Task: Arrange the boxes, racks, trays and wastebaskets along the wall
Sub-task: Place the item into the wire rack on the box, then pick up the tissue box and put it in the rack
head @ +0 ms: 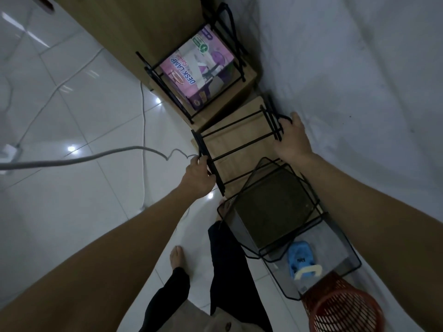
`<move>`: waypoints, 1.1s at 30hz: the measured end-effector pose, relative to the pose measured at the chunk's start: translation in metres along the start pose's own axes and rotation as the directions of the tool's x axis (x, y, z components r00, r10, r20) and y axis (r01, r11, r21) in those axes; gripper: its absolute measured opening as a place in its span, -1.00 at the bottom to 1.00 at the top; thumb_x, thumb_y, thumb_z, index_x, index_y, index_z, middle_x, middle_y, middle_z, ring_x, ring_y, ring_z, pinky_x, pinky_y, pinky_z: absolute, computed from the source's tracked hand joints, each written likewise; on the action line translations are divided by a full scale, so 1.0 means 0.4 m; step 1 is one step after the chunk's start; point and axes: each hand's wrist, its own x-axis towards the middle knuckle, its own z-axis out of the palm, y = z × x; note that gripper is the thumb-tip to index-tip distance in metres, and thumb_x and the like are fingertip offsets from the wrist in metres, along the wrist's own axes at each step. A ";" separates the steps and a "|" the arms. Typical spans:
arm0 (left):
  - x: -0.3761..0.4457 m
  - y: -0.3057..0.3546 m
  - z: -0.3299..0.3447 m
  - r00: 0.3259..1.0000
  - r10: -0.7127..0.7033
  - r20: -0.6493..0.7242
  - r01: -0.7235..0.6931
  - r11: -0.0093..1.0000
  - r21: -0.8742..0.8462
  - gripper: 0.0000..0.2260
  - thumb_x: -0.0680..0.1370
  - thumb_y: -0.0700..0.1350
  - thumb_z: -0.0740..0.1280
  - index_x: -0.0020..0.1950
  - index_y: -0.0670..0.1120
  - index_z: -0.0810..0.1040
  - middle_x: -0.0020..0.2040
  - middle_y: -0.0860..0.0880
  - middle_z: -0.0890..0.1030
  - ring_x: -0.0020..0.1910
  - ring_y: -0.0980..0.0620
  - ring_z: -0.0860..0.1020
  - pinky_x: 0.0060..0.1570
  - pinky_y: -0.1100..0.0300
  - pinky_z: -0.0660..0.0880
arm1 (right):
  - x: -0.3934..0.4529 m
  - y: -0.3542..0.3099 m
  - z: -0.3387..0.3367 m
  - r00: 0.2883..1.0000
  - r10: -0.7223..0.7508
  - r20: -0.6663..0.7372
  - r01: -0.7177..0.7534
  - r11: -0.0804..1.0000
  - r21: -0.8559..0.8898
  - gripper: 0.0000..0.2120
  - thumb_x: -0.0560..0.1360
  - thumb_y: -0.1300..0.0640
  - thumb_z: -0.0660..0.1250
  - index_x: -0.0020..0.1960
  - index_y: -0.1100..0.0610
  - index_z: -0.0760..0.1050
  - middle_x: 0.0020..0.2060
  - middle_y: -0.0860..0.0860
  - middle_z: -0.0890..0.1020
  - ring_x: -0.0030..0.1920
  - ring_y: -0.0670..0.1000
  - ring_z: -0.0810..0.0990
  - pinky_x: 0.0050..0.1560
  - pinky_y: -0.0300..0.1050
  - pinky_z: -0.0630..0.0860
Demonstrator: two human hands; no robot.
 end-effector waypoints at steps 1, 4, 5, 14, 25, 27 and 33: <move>-0.011 0.008 -0.002 0.999 0.020 -0.035 -0.019 0.999 0.030 -0.49 0.59 -0.13 0.28 0.51 -0.19 0.22 0.49 -0.24 0.22 0.41 -0.22 0.30 0.31 0.04 0.32 | -0.014 -0.013 0.003 1.000 -0.019 -0.022 0.019 1.000 -0.001 -0.39 0.56 0.11 0.25 0.56 0.10 0.15 0.58 0.04 -0.01 0.54 0.11 0.06 0.53 -0.05 0.12; -0.048 0.030 -0.015 0.993 0.090 -0.072 -0.083 0.991 0.101 -0.50 0.59 -0.12 0.27 0.49 -0.21 0.24 0.49 -0.24 0.22 0.43 -0.23 0.26 0.35 -0.04 0.29 | -0.074 -0.053 0.009 0.999 -0.035 -0.023 0.035 0.999 -0.013 -0.43 0.56 0.13 0.23 0.54 0.13 0.19 0.57 0.09 0.01 0.54 0.14 0.07 0.52 0.03 0.16; -0.061 0.036 -0.022 0.992 0.108 -0.071 -0.100 0.989 0.113 -0.49 0.59 -0.11 0.27 0.50 -0.21 0.22 0.50 -0.24 0.20 0.44 -0.23 0.25 0.38 -0.06 0.30 | -0.098 -0.063 0.009 0.999 -0.030 -0.022 0.029 0.999 -0.034 -0.44 0.56 0.15 0.23 0.53 0.15 0.21 0.57 0.10 0.03 0.53 0.15 0.09 0.50 0.02 0.18; -0.199 0.088 -0.068 0.948 0.303 -0.096 -0.291 0.949 0.122 -0.52 0.59 -0.14 0.26 0.48 -0.20 0.23 0.46 -0.17 0.25 0.37 -0.12 0.32 0.25 0.02 0.40 | -0.369 -0.125 0.032 0.998 0.053 -0.036 -0.049 0.994 0.097 -0.42 0.59 0.09 0.26 0.55 0.13 0.18 0.56 0.06 0.10 0.54 0.10 0.12 0.50 -0.02 0.16; -0.451 0.005 -0.091 0.826 0.562 0.031 -0.545 0.786 0.293 -0.63 0.61 -0.09 0.21 0.37 -0.20 0.35 0.34 -0.16 0.39 0.19 -0.14 0.45 0.16 -0.05 0.47 | -0.782 -0.174 0.067 0.956 0.201 -0.212 -0.160 0.967 0.198 -0.55 0.57 0.07 0.31 0.42 0.16 0.38 0.37 0.09 0.39 0.34 0.07 0.38 0.26 -0.23 0.27; -0.500 -0.011 -0.081 0.809 0.583 0.071 -0.573 0.759 0.309 -0.65 0.62 -0.07 0.20 0.37 -0.19 0.37 0.34 -0.17 0.41 0.19 -0.15 0.47 0.17 -0.07 0.47 | -0.864 -0.184 0.091 0.939 0.251 -0.235 -0.196 0.952 0.235 -0.56 0.56 0.07 0.33 0.40 0.17 0.40 0.36 0.10 0.41 0.33 0.07 0.40 0.26 -0.22 0.29; -0.641 -0.024 0.005 0.715 0.655 0.243 -0.695 0.629 0.349 -0.66 0.65 -0.06 0.19 0.37 -0.19 0.37 0.29 -0.19 0.47 0.19 -0.15 0.48 0.09 0.10 0.40 | -1.122 -0.190 0.212 0.867 0.432 -0.250 -0.320 0.866 0.385 -0.57 0.56 0.07 0.34 0.39 0.16 0.40 0.36 0.09 0.42 0.33 0.08 0.41 0.30 -0.15 0.32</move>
